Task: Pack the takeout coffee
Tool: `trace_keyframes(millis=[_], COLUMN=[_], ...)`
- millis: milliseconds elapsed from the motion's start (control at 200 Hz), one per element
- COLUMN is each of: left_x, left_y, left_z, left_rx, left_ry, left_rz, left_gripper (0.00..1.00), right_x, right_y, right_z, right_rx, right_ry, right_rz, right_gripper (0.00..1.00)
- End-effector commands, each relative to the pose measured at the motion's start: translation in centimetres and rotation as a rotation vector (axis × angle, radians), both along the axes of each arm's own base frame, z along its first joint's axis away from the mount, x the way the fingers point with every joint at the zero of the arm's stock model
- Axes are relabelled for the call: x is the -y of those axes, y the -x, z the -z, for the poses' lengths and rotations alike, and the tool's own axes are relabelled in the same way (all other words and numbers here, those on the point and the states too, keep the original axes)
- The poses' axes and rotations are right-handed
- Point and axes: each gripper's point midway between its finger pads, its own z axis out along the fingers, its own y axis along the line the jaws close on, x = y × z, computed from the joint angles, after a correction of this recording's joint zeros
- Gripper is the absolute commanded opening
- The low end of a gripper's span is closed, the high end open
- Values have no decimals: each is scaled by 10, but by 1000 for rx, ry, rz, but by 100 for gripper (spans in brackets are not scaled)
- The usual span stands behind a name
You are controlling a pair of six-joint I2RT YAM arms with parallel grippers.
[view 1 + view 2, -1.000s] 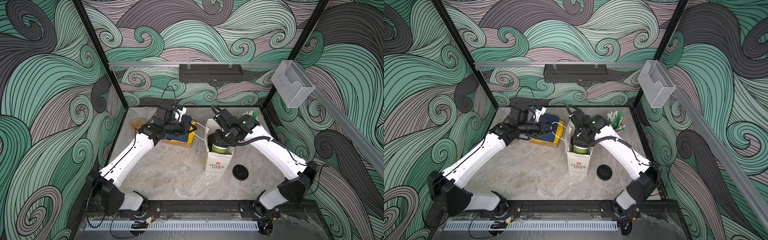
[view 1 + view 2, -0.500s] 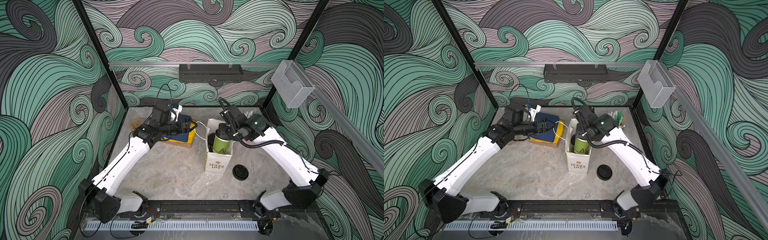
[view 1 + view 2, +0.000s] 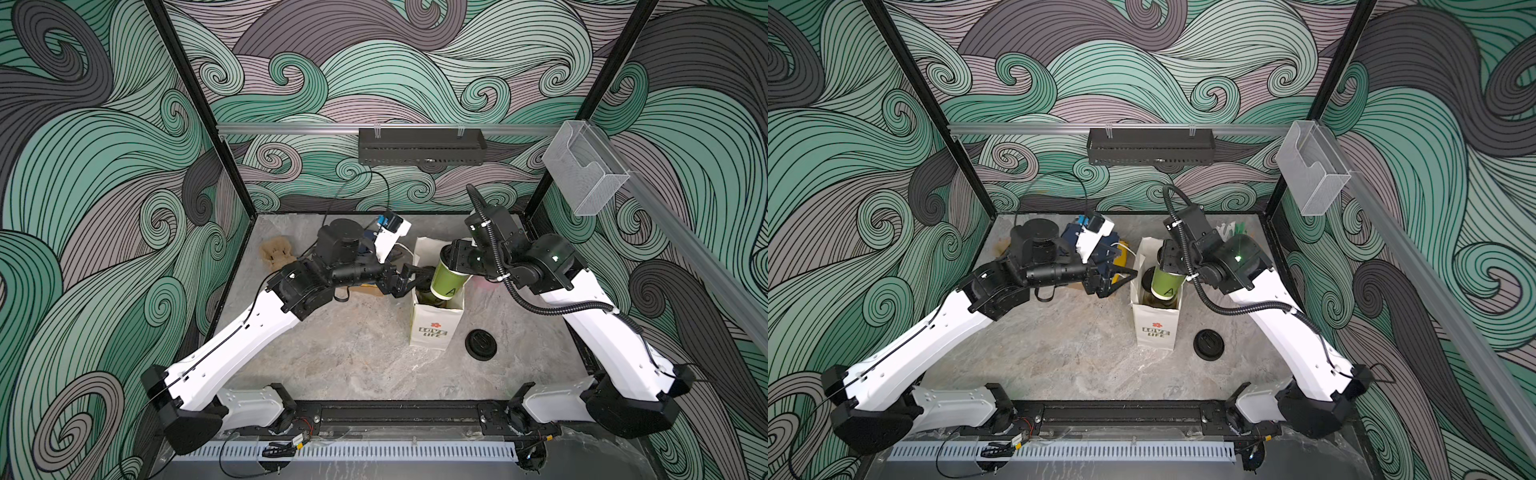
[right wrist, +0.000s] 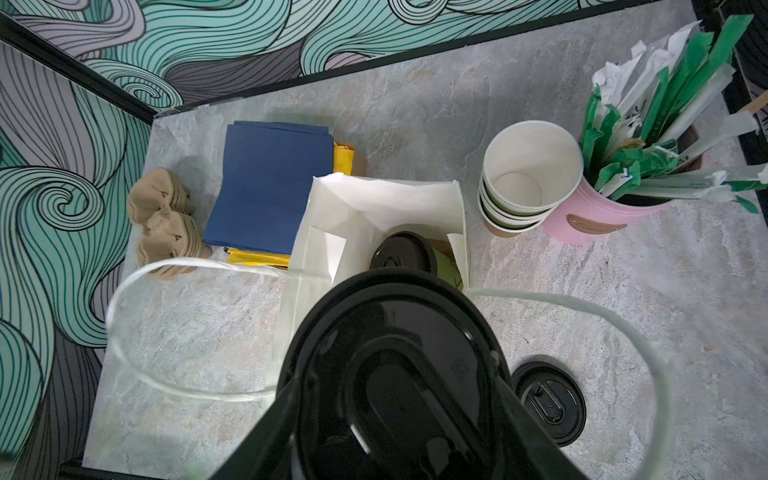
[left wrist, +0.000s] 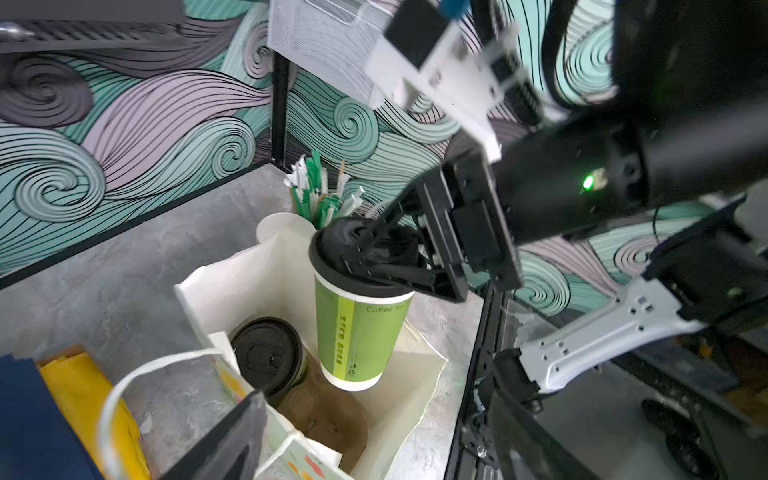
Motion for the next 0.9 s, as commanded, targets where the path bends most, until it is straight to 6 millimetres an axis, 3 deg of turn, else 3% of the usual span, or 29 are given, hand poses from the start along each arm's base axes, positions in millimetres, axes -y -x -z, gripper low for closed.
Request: trace_keyframes(millis=[0, 315, 325, 380, 625, 896], left_x=[19, 49, 53, 58, 71, 80], left_y=[1, -2, -6, -13, -35, -32], left_z=[1, 18, 28, 36, 48, 57], left_rx=[118, 93, 77, 71, 81, 83], left_ry=[-18, 10, -5, -13, -15, -11], left_rz=[89, 198, 199, 181, 136, 192], left_gripper=[87, 94, 94, 94, 94, 83], right_x=[8, 0, -1, -3, -1, -5], right_y=[7, 9, 9, 11, 17, 17], right_z=[-16, -33, -33, -34, -38, -33], right_rx=[42, 77, 76, 73, 70, 52], right_ry=[7, -42, -44, -53, -83, -100], right_rz=[-8, -43, -45, -55, -53, -53], right_gripper=[53, 53, 53, 53, 53, 53])
